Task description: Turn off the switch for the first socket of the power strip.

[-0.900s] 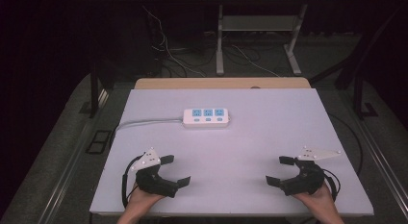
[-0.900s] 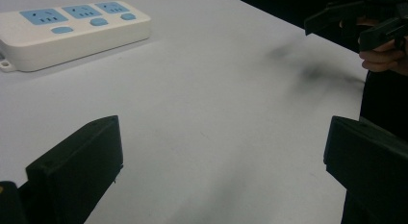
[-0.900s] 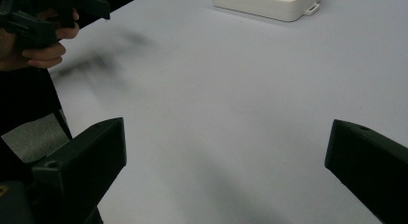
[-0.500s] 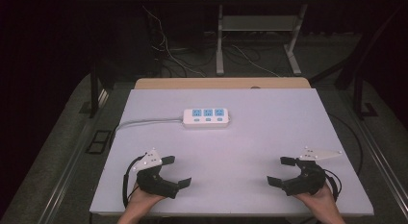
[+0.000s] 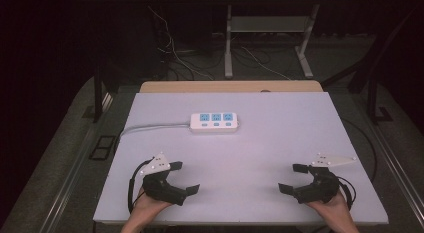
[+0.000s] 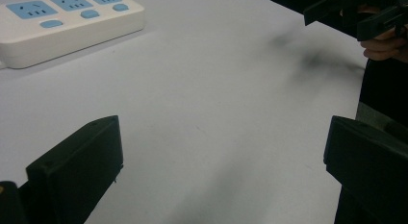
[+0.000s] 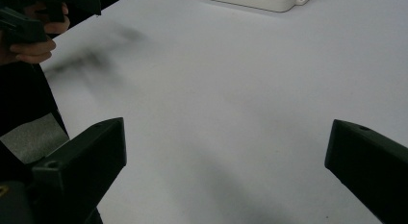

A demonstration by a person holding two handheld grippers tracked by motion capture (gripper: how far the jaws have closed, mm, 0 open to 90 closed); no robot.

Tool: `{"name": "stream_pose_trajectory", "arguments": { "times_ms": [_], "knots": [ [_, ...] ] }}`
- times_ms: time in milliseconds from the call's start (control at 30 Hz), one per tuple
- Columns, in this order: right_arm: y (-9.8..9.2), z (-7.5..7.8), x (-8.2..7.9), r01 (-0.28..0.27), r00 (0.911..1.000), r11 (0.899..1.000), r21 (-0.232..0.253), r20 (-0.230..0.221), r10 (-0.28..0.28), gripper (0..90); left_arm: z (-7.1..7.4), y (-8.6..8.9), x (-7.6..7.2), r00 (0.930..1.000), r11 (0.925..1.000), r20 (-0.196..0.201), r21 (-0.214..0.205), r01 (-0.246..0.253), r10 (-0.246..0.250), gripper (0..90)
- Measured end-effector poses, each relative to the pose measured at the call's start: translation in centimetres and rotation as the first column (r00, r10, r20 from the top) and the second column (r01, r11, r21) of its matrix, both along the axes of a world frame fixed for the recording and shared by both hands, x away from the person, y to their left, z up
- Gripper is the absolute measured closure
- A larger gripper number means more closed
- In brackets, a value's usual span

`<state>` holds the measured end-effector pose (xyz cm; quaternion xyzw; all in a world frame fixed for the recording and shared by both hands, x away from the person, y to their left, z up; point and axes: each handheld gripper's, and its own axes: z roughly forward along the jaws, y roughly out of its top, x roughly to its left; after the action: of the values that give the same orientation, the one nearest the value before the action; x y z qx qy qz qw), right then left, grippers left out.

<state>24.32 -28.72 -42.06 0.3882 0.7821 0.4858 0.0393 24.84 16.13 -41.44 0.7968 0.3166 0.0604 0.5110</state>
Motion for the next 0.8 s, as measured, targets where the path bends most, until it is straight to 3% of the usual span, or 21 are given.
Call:
{"name": "stream_pose_trajectory", "arguments": {
  "times_ms": [800],
  "knots": [
    [0.0,-0.1,-0.1,-0.004,1.0,1.0,-0.009,-0.003,0.004,0.6,2.7,-0.9,3.0,0.9965,0.994,-0.063,0.091,0.06,-0.055,0.0]
  ]
}}
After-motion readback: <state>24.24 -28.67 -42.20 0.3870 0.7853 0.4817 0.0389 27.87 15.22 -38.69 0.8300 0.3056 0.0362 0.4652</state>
